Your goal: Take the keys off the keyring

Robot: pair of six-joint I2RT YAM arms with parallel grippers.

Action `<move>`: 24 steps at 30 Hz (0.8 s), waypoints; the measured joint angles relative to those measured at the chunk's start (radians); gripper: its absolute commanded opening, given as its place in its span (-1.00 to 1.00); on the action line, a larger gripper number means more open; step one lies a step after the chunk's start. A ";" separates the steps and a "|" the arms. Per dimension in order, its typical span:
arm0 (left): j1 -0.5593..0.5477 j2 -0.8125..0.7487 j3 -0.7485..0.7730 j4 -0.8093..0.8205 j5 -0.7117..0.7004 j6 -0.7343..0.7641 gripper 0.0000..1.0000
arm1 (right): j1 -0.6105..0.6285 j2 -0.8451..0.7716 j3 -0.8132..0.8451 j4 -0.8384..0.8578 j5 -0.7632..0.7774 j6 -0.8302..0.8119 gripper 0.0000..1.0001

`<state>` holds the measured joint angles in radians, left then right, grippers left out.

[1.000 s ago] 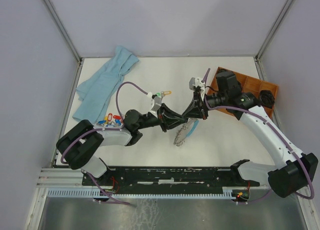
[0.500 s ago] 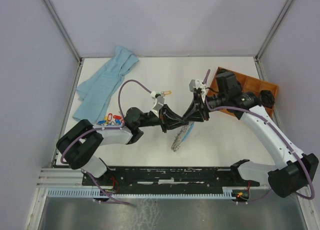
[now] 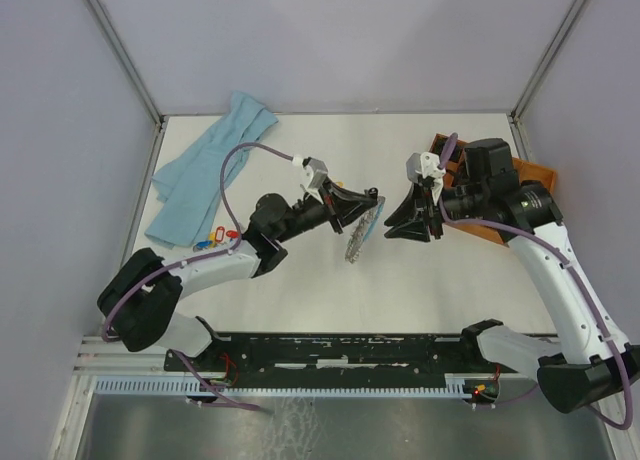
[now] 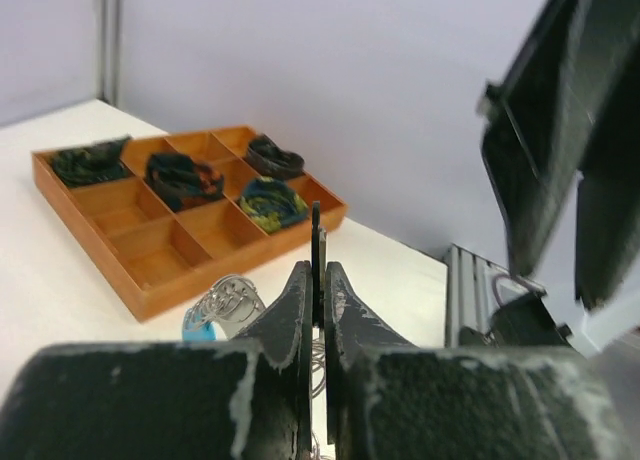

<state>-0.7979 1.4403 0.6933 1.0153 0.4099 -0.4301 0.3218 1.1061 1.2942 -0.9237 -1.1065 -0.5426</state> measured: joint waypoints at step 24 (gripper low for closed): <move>0.174 0.216 0.630 -0.359 0.100 -0.004 -0.94 | -0.156 0.185 0.336 0.010 -0.122 0.101 -0.40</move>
<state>-0.6235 1.6558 1.3231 0.6567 0.5098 -0.4343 0.1658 1.2911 1.6306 -0.9134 -1.2289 -0.4412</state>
